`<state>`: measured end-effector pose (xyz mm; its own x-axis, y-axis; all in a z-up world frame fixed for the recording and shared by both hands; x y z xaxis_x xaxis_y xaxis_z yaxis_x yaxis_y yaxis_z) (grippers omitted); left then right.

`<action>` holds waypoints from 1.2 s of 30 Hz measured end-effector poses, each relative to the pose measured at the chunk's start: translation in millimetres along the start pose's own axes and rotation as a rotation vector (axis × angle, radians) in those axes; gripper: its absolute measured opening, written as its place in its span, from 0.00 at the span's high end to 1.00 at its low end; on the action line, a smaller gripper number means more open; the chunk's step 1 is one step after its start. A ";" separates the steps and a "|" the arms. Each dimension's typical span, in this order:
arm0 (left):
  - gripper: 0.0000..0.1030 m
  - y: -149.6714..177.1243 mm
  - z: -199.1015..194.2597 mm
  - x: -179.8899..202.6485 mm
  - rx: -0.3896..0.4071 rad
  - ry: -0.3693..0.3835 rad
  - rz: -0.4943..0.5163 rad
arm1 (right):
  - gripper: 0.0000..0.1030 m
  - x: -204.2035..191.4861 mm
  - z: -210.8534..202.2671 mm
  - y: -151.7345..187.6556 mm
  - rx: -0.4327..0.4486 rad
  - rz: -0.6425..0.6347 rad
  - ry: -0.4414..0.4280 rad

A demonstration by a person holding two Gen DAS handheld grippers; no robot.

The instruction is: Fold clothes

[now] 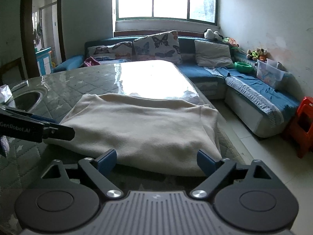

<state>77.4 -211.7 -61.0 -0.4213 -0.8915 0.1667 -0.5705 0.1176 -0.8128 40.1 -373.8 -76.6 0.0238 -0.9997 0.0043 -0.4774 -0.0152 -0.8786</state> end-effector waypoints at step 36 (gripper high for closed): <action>0.00 22.9 -40.8 9.2 0.045 -0.033 0.092 | 0.00 -6.8 -36.3 10.9 0.063 0.020 0.058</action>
<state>31.7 -199.4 -55.3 -0.4466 -0.8919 0.0719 -0.4982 0.1811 -0.8480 2.7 -367.9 -68.8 -0.0365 -0.9993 0.0126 -0.4213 0.0040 -0.9069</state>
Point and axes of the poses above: each gripper's, at about its wrist camera, not at the fingertips, and z roughly the way its jaws point, x to its right, y to its underside, the point moved 7 cm from there along z, roughly the way its jaws point, and after that the axes turned 8 degrees about x, right-handed, at the moved point
